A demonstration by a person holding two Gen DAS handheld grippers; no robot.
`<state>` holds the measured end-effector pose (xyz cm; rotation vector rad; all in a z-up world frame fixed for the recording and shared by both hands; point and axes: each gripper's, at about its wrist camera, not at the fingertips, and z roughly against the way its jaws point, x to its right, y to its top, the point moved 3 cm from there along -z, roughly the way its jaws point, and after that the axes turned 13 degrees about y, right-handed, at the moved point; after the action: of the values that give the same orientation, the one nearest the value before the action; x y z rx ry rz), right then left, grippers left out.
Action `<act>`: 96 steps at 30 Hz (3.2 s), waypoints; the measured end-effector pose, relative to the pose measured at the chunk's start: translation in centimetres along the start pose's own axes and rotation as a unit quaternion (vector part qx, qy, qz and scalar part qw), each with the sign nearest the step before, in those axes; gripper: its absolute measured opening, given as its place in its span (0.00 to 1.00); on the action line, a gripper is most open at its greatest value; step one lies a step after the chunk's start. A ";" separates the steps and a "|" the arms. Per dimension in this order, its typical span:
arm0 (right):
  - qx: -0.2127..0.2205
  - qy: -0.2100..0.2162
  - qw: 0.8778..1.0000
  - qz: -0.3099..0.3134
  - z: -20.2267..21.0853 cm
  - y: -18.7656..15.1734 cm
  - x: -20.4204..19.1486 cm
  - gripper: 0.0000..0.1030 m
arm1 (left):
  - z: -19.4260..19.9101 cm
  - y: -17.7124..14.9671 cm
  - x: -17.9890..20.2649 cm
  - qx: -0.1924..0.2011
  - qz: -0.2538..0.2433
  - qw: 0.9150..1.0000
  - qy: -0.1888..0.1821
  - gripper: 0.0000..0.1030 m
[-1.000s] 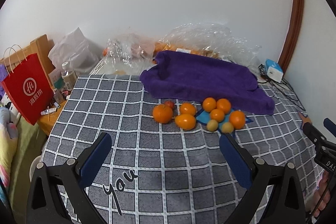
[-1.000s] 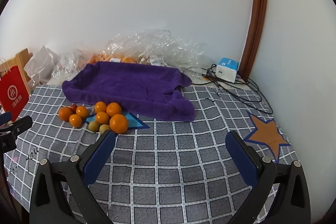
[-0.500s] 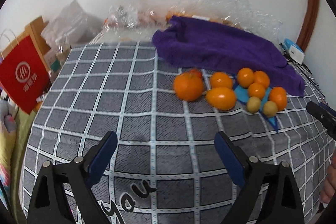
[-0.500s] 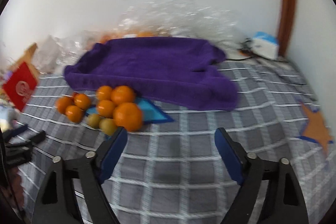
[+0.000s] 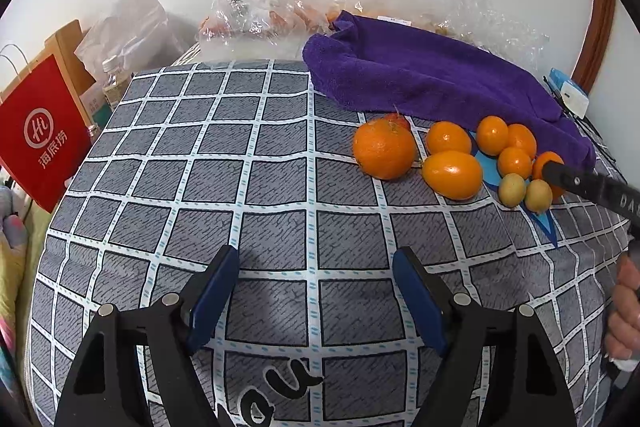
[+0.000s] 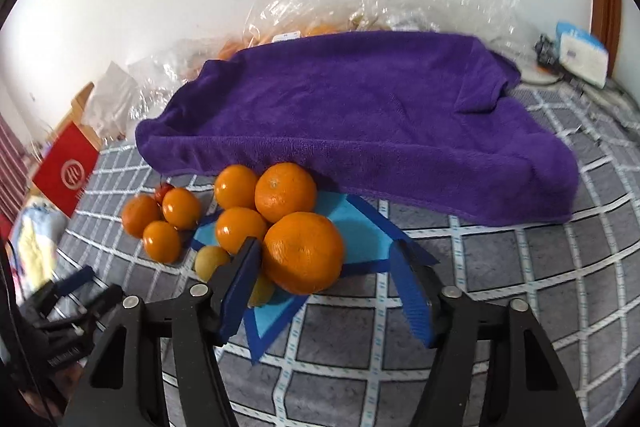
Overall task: Organize fruits
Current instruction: 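Move the right tool toward a large orange while the left tool approaches another orange, then close the right tool on a large orange while the left tool grasps another large orange, then lift both held oranges and carry them over the purple towel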
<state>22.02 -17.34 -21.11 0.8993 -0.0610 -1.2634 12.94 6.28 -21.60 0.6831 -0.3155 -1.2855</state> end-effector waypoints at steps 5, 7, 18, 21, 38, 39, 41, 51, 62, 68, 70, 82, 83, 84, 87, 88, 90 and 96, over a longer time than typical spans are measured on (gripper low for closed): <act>-0.009 0.040 0.999 -0.010 0.1 -0.1 0.0 0.40 | -0.1 0.4 -0.2 0.000 0.013 1.000 -0.015 0.64; 0.004 0.017 1.000 0.000 1.4 -0.2 0.1 0.40 | -0.1 0.9 -0.3 -0.006 0.019 0.999 -0.027 0.57; -0.001 -0.060 0.998 0.019 4.1 -1.3 4.0 0.41 | -0.5 5.3 1.6 0.006 0.036 0.995 -0.090 0.54; 0.003 -0.064 0.998 0.026 3.9 -1.1 4.1 0.43 | -2.0 6.1 1.9 -0.010 0.050 0.994 -0.101 0.54; 0.014 -0.063 0.998 0.025 3.2 -1.1 4.6 0.49 | -3.0 5.5 3.6 0.016 0.018 0.995 -0.100 0.38; 0.016 -0.060 0.998 0.022 3.3 -1.2 4.7 0.47 | -2.9 5.5 3.4 0.017 0.024 0.994 -0.102 0.38; 0.019 -0.054 0.998 0.018 3.4 -1.2 4.8 0.43 | -2.6 5.5 2.9 0.024 0.036 0.994 -0.102 0.38; 0.024 -0.053 0.998 0.028 3.6 -1.2 4.3 0.41 | -1.4 5.8 1.8 0.061 0.072 0.991 -0.094 0.38; 0.041 -0.061 0.997 0.014 4.4 -1.3 4.8 0.41 | 0.2 5.9 1.1 0.099 0.095 0.985 -0.105 0.38; 0.044 -0.064 0.997 0.011 4.7 -1.3 5.0 0.41 | 0.3 5.8 0.6 0.099 0.110 0.983 -0.111 0.38; 0.045 -0.067 0.997 0.010 4.8 -1.4 5.1 0.41 | 0.4 5.8 0.5 0.099 0.111 0.982 -0.114 0.38; 0.043 -0.089 0.995 -0.002 6.1 -2.5 5.2 0.41 | 1.1 5.7 0.8 0.098 0.113 0.979 -0.140 0.38; 0.041 -0.087 0.995 -0.005 6.1 -2.5 5.1 0.41 | 1.1 5.6 0.9 0.099 0.111 0.979 -0.141 0.38; 0.041 -0.084 0.996 -0.007 6.3 -2.5 5.1 0.41 | 1.2 5.6 1.0 0.100 0.108 0.979 -0.140 0.38; 0.045 -0.082 0.996 -0.008 6.6 -2.2 4.7 0.41 | 1.2 5.6 1.2 0.100 0.103 0.980 -0.137 0.38; 0.048 -0.080 0.996 -0.008 6.8 -2.1 4.6 0.41 | 1.2 5.6 1.4 0.100 0.100 0.981 -0.136 0.38; 0.053 -0.076 0.996 -0.007 7.1 -1.6 4.3 0.41 | 1.4 5.7 1.5 0.101 0.097 0.981 -0.135 0.38; 0.068 -0.071 0.995 0.003 8.1 0.3 3.5 0.41 | 2.0 6.1 1.5 0.098 0.082 0.983 -0.131 0.38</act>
<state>19.45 -24.68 -16.98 0.9230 -0.2642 -1.3282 16.90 5.03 -16.44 0.6392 -0.7061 -1.1969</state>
